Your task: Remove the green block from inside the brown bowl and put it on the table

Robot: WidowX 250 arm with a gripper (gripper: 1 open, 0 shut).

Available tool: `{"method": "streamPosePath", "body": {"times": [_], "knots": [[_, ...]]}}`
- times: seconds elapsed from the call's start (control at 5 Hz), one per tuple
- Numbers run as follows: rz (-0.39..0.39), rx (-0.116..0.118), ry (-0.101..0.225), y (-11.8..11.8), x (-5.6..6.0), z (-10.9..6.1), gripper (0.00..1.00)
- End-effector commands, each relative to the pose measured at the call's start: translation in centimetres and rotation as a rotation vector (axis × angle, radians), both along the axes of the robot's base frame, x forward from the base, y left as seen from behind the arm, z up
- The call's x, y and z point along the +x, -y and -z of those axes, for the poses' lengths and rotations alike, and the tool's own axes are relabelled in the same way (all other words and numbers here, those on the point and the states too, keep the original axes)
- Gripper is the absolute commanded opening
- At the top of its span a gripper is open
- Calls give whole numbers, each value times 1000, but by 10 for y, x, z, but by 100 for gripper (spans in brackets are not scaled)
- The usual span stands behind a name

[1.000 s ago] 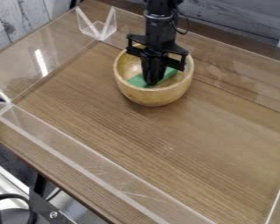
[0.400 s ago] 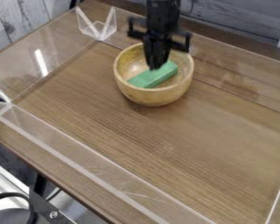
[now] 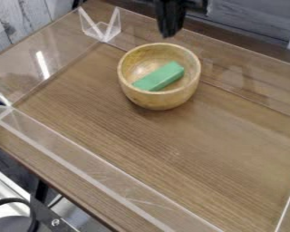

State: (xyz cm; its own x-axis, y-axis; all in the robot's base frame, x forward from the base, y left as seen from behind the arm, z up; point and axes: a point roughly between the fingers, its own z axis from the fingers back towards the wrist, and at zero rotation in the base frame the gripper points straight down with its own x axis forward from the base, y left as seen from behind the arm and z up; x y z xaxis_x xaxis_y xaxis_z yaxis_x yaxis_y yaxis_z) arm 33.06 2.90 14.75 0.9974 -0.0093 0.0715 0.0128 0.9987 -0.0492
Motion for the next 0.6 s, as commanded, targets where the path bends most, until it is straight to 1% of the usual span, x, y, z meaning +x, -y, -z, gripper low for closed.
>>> {"method": "streamPosePath", "body": {"times": [0.0, 0.4], "knots": [[15, 21, 84, 0, 5, -18, 100], [28, 38, 39, -2, 5, 6, 100]]}}
